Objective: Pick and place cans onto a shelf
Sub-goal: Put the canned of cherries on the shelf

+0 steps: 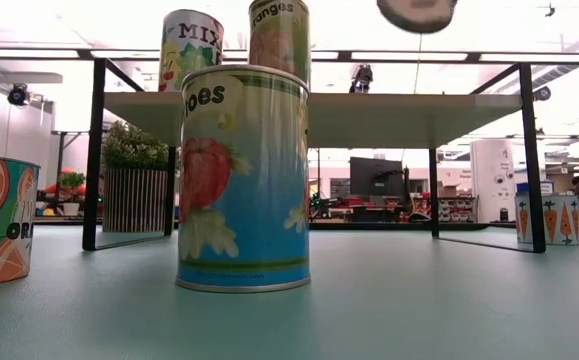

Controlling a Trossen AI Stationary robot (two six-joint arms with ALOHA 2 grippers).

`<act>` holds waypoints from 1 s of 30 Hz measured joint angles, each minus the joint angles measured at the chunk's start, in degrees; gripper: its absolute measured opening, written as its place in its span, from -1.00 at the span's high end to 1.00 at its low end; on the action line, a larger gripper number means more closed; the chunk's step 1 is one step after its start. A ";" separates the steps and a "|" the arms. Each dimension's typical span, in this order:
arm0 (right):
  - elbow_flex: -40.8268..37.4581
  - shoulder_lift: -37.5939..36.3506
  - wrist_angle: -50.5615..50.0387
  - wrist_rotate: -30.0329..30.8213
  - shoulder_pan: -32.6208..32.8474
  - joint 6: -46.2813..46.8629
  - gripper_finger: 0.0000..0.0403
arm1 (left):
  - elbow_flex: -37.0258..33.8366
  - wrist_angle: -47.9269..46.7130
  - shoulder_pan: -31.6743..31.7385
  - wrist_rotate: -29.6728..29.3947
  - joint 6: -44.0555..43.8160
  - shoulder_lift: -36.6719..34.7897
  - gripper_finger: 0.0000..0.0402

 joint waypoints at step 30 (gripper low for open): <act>8.14 11.80 -3.00 -2.45 -13.25 -18.99 -0.78 | -0.04 0.44 0.07 -0.03 0.35 0.87 1.00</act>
